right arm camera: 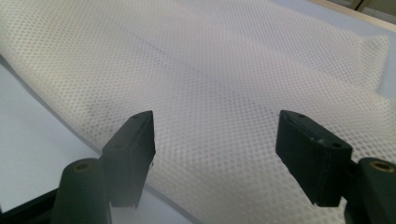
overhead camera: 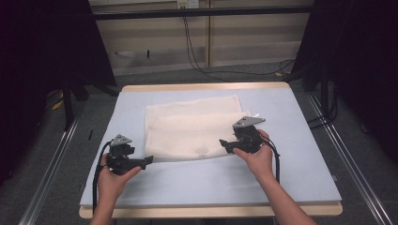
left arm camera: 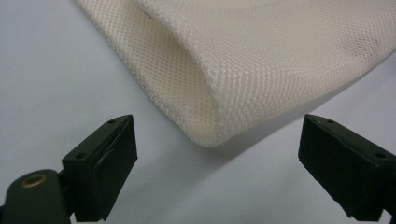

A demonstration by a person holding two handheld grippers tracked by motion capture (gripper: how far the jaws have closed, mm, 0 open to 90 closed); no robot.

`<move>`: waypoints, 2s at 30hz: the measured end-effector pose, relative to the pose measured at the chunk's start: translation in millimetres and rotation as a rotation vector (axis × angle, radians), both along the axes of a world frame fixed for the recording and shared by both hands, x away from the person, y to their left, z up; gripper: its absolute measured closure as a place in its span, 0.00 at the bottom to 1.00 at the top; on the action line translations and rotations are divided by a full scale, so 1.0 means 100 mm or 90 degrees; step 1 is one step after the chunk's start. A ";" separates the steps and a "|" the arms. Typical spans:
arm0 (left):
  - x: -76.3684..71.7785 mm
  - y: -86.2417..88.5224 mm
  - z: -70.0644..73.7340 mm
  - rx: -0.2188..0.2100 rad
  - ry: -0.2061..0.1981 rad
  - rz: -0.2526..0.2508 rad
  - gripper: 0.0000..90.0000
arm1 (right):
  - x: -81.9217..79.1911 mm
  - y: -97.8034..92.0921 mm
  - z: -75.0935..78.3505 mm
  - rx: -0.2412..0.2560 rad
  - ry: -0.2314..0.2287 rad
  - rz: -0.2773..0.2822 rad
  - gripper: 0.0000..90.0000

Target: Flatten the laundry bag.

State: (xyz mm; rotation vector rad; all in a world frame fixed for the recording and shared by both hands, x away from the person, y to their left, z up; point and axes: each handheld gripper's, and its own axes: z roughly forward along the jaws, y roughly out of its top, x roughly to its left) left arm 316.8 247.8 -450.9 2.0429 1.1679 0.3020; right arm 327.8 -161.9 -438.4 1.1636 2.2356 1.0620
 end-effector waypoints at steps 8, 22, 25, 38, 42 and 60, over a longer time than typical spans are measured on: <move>0.09 -0.04 0.01 -0.009 0.014 -0.002 0.15 | 0.05 -0.17 -0.03 -0.005 0.016 -0.039 0.31; 0.18 -0.05 0.01 0.009 0.024 -0.030 0.33 | 0.36 -0.61 -0.04 0.031 0.028 -0.132 0.33; 0.20 -0.08 0.00 -0.004 0.027 -0.021 0.33 | 0.41 -0.65 -0.06 0.032 0.032 -0.136 0.33; 0.23 -0.11 -0.02 -0.003 0.053 -0.010 0.36 | 0.66 -0.79 -0.08 0.057 0.041 -0.142 0.39; 0.23 -0.12 -0.02 0.002 0.054 -0.014 0.33 | 0.78 -0.85 -0.14 0.055 0.068 -0.158 0.38; 0.27 -0.12 -0.03 -0.015 0.064 -0.009 0.30 | 0.92 -0.86 -0.29 0.111 0.117 -0.157 0.57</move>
